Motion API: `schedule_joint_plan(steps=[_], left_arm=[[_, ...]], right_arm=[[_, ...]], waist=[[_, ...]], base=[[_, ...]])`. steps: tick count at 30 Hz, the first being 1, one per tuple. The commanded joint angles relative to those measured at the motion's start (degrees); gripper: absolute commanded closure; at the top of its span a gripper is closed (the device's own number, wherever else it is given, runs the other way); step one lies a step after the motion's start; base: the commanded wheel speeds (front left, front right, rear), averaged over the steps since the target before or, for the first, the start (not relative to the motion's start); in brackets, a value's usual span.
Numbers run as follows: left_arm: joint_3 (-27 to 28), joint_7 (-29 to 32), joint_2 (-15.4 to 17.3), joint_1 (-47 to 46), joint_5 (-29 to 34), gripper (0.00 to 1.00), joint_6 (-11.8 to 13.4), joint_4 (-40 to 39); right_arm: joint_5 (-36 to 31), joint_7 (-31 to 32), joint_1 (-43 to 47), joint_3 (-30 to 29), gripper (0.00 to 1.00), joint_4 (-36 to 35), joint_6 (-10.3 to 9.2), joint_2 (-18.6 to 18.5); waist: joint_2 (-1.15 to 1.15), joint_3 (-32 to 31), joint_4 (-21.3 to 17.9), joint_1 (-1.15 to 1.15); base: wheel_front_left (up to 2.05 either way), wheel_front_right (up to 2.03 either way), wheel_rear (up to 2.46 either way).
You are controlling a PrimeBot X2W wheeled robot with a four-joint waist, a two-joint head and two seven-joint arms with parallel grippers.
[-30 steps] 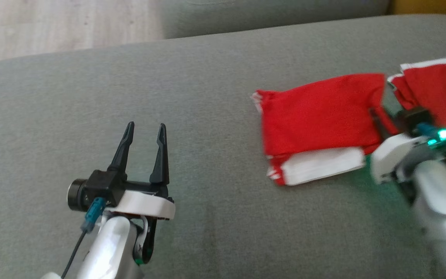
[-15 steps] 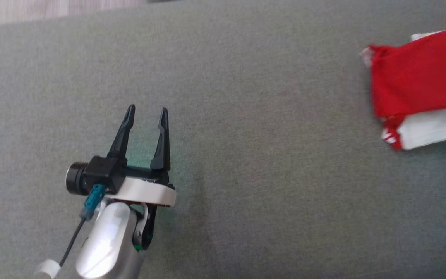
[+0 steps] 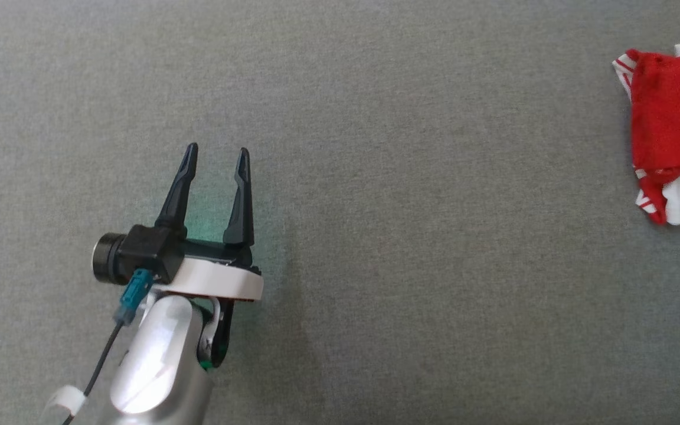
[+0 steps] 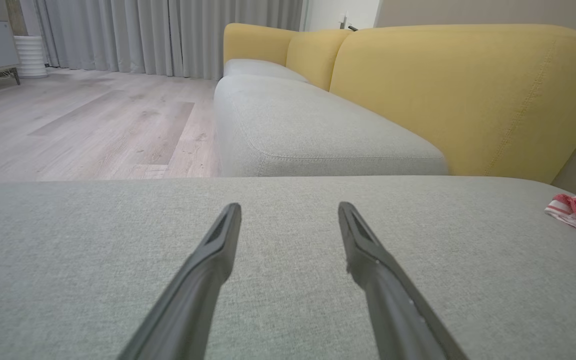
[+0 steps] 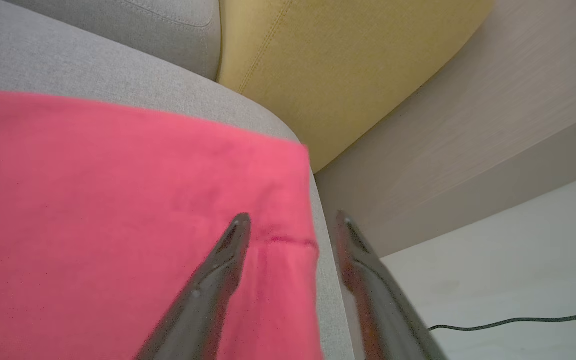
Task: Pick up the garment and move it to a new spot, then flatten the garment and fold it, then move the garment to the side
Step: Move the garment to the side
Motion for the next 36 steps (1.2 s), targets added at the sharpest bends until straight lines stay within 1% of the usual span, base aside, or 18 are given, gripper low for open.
schedule_joint_plan(steps=[1,6,11,15,18,23,26,28,32,34,36], left_arm=[[1.9,-0.5,0.3,-1.0,0.7,0.0,-0.1,-1.5],[2.1,-0.5,0.3,-0.4,0.6,0.0,-0.2,-1.4],[2.1,-0.5,0.3,1.1,0.2,0.0,-0.1,-1.5],[2.2,-0.5,0.3,2.5,-0.2,0.0,0.1,-1.9],[2.1,-0.5,0.3,3.4,-0.6,0.0,0.3,-2.2],[2.3,-0.5,0.3,5.1,-1.0,0.0,0.7,-2.8],[2.3,-0.5,0.3,6.3,-1.1,0.0,0.7,-2.9],[2.3,-0.5,0.3,7.1,-1.2,0.0,0.7,-3.1],[2.2,-0.5,0.3,8.0,-1.1,0.0,0.8,-3.1],[2.5,-0.5,0.3,8.6,-0.5,0.0,1.7,-3.1],[2.7,-0.5,0.3,9.3,-0.4,0.0,2.0,-3.8]], right_arm=[[-0.8,-0.5,-0.3,-0.3,0.0,-1.7,-0.04,-1.0],[-3.1,-1.5,0.1,-2.2,0.0,-4.4,-0.04,2.5],[-3.5,-3.0,0.5,-2.2,0.0,-9.9,-0.04,7.0],[-1.5,-4.3,1.8,-1.2,0.0,-15.8,-0.04,11.1],[1.4,-5.0,3.3,-0.2,0.0,-20.4,-0.04,14.2],[7.6,-6.1,7.9,0.4,0.0,-28.4,-0.04,21.9],[10.4,-7.0,11.9,0.3,0.0,-32.7,-0.04,27.3],[11.7,-7.7,14.8,0.8,0.0,-34.6,-0.04,29.9],[14.0,-9.1,19.1,1.4,0.0,-35.3,-0.04,31.9],[15.8,-10.5,21.8,1.2,0.0,-35.0,-0.04,32.4],[17.9,-11.9,24.7,2.4,0.0,-34.1,-0.04,32.5]], waist=[[0.0,-0.6,-0.3,0.0],[0.0,-3.5,-1.2,0.0],[0.0,-7.7,-2.0,0.0],[0.0,-10.8,-2.1,0.0],[0.0,-12.7,-1.7,0.0],[0.0,-15.5,-0.7,0.0],[0.0,-16.6,-0.2,0.0],[0.0,-17.0,0.1,0.0],[0.0,-17.5,0.6,0.0],[0.0,-17.8,0.9,0.0],[0.0,-18.1,1.2,0.0]], base=[[0.0,0.0,0.0],[0.0,0.0,0.0],[0.0,0.0,0.0],[0.0,0.0,0.0],[0.0,0.0,0.0],[0.0,0.0,0.0],[0.0,0.0,0.0],[0.0,0.0,0.0],[0.0,0.0,0.0],[0.0,0.0,0.0],[0.0,0.0,0.0]])
